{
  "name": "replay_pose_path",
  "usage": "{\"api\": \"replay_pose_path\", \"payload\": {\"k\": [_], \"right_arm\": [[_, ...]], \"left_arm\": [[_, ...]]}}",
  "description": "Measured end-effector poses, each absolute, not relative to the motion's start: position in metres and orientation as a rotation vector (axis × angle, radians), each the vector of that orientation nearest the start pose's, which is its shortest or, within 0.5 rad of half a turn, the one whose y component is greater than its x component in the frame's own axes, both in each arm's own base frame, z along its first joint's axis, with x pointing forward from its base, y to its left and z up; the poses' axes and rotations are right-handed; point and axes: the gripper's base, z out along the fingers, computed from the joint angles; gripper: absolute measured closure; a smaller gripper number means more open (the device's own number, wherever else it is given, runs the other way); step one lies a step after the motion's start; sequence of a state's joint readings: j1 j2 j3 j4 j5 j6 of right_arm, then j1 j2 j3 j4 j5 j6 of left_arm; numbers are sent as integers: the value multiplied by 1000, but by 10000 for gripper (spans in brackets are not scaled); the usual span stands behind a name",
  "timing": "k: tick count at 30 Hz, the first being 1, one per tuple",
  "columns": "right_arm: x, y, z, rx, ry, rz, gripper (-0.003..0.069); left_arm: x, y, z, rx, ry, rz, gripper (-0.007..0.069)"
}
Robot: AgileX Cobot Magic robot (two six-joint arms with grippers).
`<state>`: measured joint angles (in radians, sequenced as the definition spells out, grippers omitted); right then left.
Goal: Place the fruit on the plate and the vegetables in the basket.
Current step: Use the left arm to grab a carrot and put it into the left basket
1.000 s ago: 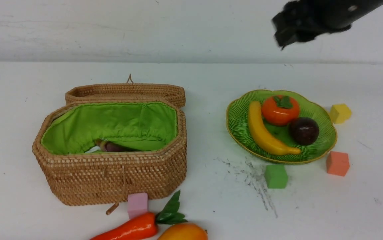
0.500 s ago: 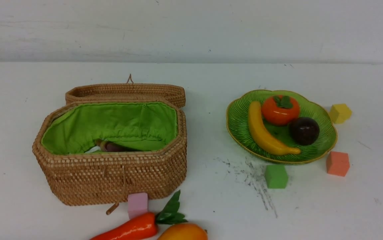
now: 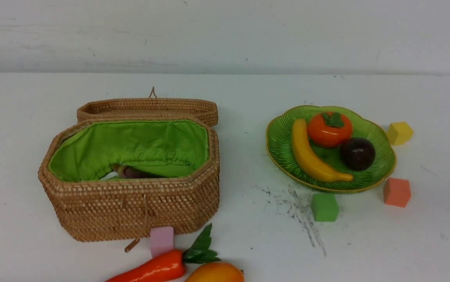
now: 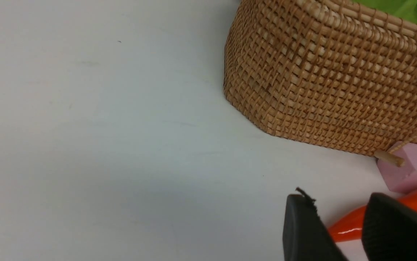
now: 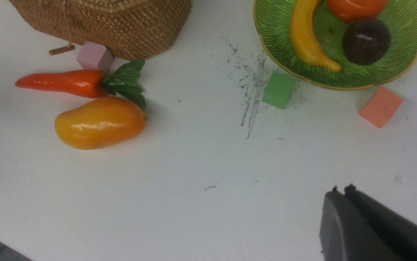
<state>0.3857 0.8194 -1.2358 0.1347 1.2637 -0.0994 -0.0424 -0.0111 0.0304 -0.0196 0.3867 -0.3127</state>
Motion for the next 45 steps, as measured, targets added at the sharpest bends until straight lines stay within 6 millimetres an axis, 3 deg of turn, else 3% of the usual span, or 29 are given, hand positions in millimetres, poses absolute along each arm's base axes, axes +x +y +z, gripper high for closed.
{"api": "replay_pose_path", "payload": {"k": [4,11,15,23,24,25,28,33,45], "right_arm": [[93,49,435,-565,2255,311,662],[75,25,436,-352,2101,192,659],[60,14,394,-221,2055,101,657],[45,7,268,-107,2000,43,652],[46,7,265,-104,2004,42,652],[46,7,245,-84,1967,40,651],[46,6,217,-51,1895,39,649],[49,5,174,-33,1934,44,644],[52,4,175,-14,1871,27,632]], "left_arm": [[52,-3,169,-268,1879,-262,386],[52,-3,169,-268,1879,-262,386],[52,-3,169,-268,1879,-262,386],[52,-3,169,-268,1879,-262,386],[52,-3,169,-268,1879,-262,386],[52,-3,169,-268,1879,-262,386],[52,-3,169,-268,1879,-262,386],[52,-3,169,-268,1879,-262,386],[52,-3,169,-268,1880,-261,386]]}}
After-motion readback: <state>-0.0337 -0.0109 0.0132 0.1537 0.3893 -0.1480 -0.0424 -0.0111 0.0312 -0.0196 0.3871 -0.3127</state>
